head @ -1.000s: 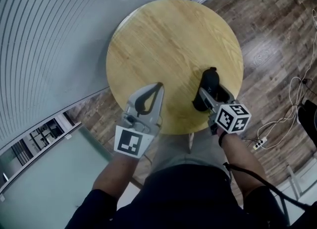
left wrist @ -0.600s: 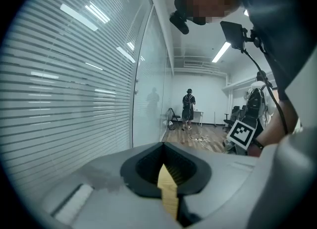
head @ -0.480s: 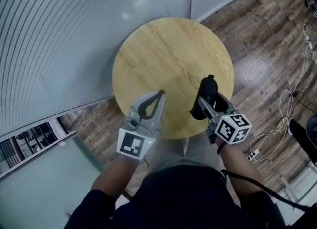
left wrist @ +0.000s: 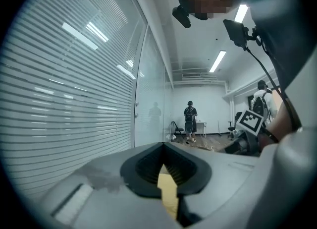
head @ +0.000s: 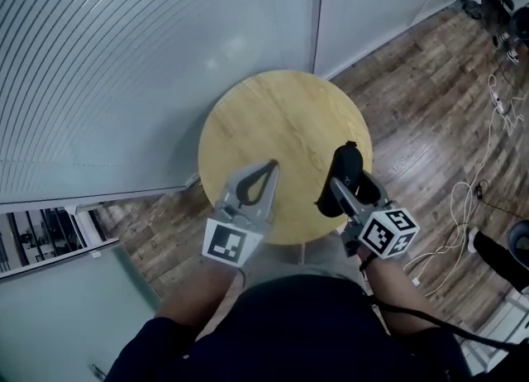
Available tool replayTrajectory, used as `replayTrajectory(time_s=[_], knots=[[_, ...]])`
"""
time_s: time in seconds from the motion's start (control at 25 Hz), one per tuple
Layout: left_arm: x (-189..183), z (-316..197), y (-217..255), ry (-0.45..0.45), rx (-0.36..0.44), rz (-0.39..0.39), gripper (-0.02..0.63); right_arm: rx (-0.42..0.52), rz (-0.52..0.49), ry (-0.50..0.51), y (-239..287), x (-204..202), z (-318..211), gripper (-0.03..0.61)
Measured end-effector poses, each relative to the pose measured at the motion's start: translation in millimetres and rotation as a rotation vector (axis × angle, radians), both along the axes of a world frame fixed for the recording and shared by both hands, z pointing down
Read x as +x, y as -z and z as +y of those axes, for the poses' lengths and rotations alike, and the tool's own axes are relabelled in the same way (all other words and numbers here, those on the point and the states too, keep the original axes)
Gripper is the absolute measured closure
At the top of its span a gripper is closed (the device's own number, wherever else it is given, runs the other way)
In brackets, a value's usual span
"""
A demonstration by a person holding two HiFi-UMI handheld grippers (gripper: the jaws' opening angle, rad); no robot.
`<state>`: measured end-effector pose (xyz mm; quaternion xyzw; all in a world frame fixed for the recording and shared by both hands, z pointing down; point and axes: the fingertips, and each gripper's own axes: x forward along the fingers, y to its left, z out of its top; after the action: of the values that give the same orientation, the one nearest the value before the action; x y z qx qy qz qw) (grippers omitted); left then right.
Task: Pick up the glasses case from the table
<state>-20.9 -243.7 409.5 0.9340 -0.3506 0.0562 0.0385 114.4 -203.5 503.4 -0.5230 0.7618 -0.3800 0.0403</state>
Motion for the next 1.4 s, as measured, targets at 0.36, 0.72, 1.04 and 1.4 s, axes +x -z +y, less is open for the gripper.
replayTrajectory(time_s=[0.36, 0.72, 1.04, 1.4], knots=[[-24.6, 16.9, 72.1, 0.040, 0.100, 0.038, 0.611, 0.089, -0.010, 0.029, 90.0, 1.1, 12.6, 0.262], [-37.0, 27.6, 121.4, 0.058, 0.179, 0.043, 0.611, 0.203, -0.083, 0.004, 157.9, 9.4, 10.6, 0.295], [-41.1, 25.0, 134.3, 0.066, 0.207, 0.045, 0.611, 0.228, -0.109, 0.003, 165.9, 6.9, 2.1, 0.299], [-46.5, 25.1, 143.0, 0.073, 0.228, 0.050, 0.611, 0.258, -0.114, 0.005, 175.5, 2.0, -0.4, 0.301]])
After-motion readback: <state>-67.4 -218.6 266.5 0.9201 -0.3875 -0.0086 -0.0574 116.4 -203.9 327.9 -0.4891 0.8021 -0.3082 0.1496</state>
